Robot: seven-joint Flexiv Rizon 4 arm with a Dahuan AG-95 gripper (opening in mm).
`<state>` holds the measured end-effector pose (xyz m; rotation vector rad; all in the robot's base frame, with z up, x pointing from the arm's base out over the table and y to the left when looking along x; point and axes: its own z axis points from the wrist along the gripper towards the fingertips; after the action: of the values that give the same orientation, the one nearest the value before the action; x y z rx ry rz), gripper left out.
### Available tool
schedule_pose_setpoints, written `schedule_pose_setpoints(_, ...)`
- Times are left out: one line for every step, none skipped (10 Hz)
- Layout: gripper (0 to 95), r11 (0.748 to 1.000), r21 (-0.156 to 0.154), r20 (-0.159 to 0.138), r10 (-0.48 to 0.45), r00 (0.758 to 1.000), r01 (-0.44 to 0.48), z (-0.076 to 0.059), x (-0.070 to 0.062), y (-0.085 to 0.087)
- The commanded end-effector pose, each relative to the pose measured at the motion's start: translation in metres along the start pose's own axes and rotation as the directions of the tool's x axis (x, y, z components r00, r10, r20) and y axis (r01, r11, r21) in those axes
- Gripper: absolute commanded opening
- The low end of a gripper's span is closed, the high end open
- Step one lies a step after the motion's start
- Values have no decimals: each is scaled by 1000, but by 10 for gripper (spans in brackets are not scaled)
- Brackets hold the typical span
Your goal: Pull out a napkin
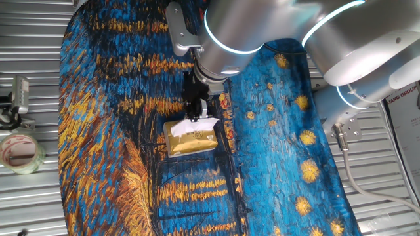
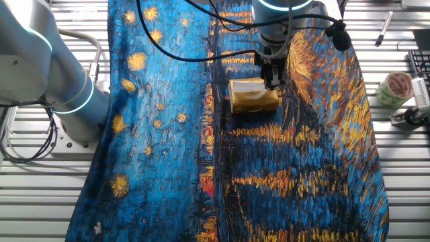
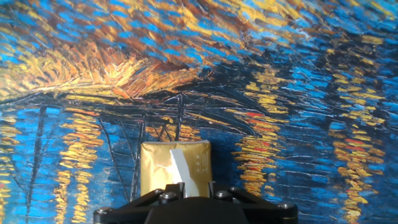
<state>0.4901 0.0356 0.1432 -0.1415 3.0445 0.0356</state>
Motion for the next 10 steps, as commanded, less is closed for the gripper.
schedule_pose_setpoints(190,1000,-4,-3,1,1000,-1,-1,1,0)
schedule_pose_setpoints(190,1000,-5,-3,1,1000,-1,-1,1,0)
schedule_pose_setpoints(190,1000,-6,-3,2,1000,-2,-1,1,0)
schedule_pose_setpoints(190,1000,-7,-3,3,1000,-3,-1,1,0)
schedule_pose_setpoints(190,1000,-7,-3,5,1000,-5,-1,1,0)
schedule_pose_setpoints(190,1000,-8,-3,5,1000,-5,-1,1,0)
schedule_pose_setpoints(190,1000,-13,4,5,1000,-5,-1,2,0)
schedule_pose_setpoints(190,1000,-14,4,3,1000,-3,-1,3,1)
schedule_pose_setpoints(190,1000,-12,-1,5,1000,-5,-1,3,1)
schedule_pose_setpoints(190,1000,-9,-1,7,1000,-7,0,3,1)
